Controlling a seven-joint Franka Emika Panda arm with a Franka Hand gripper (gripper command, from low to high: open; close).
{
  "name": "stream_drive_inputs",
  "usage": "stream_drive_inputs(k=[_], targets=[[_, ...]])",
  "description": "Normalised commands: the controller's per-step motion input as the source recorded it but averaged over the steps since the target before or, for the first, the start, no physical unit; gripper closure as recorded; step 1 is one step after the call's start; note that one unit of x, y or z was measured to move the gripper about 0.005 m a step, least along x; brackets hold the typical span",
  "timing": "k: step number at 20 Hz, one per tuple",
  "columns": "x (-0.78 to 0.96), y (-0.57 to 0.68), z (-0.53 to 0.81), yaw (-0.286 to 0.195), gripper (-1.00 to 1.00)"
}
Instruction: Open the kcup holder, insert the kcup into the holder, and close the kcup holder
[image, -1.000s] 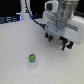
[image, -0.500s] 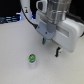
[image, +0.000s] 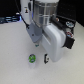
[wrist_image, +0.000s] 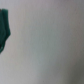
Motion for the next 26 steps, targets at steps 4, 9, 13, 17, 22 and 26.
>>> stream_drive_inputs(k=[4,9,13,17,22,26], targets=[[0.32,-0.41,-0.04,-0.207,-1.0],[0.25,-0.17,-0.18,-0.161,-1.0],[0.17,-0.11,-0.22,-0.152,-1.0],[0.04,-0.12,-0.15,-0.086,-1.0],[-0.18,-0.06,-0.04,-0.02,-1.0],[-0.06,-0.06,-0.02,-0.024,-1.0]])
